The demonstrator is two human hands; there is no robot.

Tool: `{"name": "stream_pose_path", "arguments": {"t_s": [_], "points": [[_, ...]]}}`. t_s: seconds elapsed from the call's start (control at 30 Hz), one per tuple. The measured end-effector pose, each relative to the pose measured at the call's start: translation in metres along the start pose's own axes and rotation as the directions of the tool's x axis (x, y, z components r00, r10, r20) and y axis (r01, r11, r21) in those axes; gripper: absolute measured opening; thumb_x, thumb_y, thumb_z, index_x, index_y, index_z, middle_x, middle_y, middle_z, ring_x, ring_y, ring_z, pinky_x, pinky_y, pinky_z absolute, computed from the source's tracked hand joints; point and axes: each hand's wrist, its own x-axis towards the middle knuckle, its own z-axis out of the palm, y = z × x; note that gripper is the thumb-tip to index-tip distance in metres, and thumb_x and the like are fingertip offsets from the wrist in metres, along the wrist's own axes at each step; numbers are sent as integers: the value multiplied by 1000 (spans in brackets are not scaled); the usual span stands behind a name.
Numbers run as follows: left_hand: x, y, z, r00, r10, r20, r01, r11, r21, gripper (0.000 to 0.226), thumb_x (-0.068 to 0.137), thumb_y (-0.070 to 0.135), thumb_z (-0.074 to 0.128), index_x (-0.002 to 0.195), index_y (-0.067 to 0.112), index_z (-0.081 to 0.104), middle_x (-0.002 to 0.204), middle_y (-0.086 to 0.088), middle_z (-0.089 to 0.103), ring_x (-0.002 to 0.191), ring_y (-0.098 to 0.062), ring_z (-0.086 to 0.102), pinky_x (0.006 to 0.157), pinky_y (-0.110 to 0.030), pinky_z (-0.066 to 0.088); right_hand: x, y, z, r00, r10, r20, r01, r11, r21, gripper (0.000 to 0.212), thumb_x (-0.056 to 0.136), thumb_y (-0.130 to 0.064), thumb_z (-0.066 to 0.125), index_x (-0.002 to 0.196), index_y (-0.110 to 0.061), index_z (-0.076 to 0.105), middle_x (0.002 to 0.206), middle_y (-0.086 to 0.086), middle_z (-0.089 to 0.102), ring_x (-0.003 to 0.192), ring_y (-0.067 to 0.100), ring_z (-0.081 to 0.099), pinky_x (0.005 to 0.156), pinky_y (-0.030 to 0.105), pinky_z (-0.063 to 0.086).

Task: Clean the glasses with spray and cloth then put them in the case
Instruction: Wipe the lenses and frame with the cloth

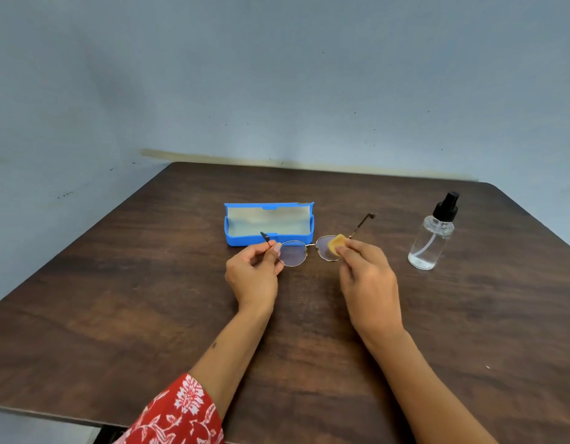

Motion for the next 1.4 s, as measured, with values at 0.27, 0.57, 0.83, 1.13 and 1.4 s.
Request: {"name": "stream_pose_path", "arguments": {"t_s": [0.27,0.57,0.83,1.13,1.4], "points": [[-1,-3,2,996,84,26,-85,995,51,20,81,-4,66,73,14,69,73,5,70,64,-2,67,71,-31,57,-2,-4,-1,970,17,243,21,988,-152,43,76,9,60,115,-9,65,111,8,66,101,32,58,60,40,54],[-2,-4,2,987,150,52,-154,984,85,11,81,3,69,92,4,72,87,-5,73,85,-16,70,85,-41,56,-1,-4,2,968,57,244,-37,996,-85,41,80,12,53,116,-3,64,120,13,61,110,32,54,82,40,52],[-4,-2,5,994,92,65,-96,993,69,17,78,2,70,81,18,73,73,11,72,73,-6,70,82,-39,57,0,-1,1,983,105,153,-102,994,-27,37,78,13,57,112,1,66,117,17,62,109,35,55,84,34,47],[-2,-4,3,993,111,49,-116,987,109,14,76,-1,71,85,9,73,80,-4,72,78,-18,69,84,-46,56,1,-1,0,989,90,119,-84,995,-59,33,78,13,59,110,4,66,112,20,63,106,37,57,80,36,52],[-3,-3,3,991,127,49,-133,983,124,15,77,-2,69,83,10,73,80,-3,71,75,-14,68,84,-46,56,2,0,1,968,160,192,-142,985,-102,37,85,6,50,121,0,60,125,15,56,117,32,48,87,41,50]]}}
